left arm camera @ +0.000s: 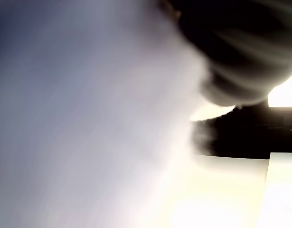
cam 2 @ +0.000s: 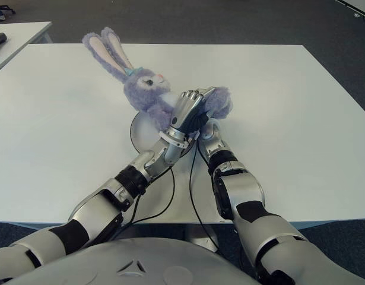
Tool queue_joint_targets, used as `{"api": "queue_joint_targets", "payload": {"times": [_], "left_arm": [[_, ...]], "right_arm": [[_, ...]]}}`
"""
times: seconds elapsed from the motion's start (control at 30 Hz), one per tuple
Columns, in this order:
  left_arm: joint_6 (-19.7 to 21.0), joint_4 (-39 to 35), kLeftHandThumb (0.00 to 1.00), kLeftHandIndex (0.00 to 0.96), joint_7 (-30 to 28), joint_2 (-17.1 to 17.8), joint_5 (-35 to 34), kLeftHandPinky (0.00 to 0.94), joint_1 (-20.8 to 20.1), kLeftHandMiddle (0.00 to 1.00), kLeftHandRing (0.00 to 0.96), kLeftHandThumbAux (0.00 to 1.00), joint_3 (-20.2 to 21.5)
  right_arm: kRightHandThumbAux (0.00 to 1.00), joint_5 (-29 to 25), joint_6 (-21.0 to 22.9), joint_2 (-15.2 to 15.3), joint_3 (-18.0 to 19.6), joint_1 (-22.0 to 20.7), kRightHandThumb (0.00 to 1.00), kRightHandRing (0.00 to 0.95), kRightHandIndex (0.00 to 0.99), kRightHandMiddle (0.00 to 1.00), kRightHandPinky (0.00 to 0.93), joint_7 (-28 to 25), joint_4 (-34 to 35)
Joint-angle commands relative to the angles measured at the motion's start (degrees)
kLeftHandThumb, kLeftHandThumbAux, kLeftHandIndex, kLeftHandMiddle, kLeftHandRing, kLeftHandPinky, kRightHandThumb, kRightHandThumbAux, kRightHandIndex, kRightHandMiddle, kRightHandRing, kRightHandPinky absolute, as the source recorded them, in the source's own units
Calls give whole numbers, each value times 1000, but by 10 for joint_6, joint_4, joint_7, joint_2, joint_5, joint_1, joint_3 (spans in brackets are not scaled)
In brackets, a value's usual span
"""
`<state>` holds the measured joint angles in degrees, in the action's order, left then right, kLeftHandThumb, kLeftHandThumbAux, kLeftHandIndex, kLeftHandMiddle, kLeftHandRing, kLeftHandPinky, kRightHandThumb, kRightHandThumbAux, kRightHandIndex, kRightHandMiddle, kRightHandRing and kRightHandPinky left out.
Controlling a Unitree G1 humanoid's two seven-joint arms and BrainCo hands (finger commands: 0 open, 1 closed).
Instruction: Put the doll into the plate.
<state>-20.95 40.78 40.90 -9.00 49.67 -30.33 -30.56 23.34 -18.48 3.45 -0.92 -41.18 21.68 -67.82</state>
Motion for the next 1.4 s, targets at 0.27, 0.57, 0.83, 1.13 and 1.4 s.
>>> {"api": "queue_joint_targets", "payload": {"times": [0.27, 0.57, 0.83, 1.13, 1.4], "left_arm": [[62, 349, 746, 444, -15, -2, 34, 833, 180, 813, 829, 692, -70], [62, 349, 746, 444, -15, -2, 34, 833, 180, 813, 829, 692, -70], [62, 349, 746, 444, -15, -2, 34, 833, 180, 813, 829, 692, -70], [62, 349, 746, 444, -15, -2, 34, 833, 180, 813, 829, 692, -70], [62, 349, 746, 444, -15, -2, 34, 833, 180, 813, 829, 692, -70]], "right_arm": [[735, 27, 76, -71, -5, 210, 701, 774, 406, 735, 794, -54, -128], [735, 27, 76, -71, -5, 210, 701, 774, 406, 735, 794, -54, -128], [735, 27, 76, -71, -5, 210, 701, 774, 406, 735, 794, -54, -128], [735, 27, 76, -71, -5, 210, 701, 774, 406, 735, 794, -54, -128], [735, 27, 76, -71, -5, 210, 701, 774, 406, 735, 794, -54, -128]]}}
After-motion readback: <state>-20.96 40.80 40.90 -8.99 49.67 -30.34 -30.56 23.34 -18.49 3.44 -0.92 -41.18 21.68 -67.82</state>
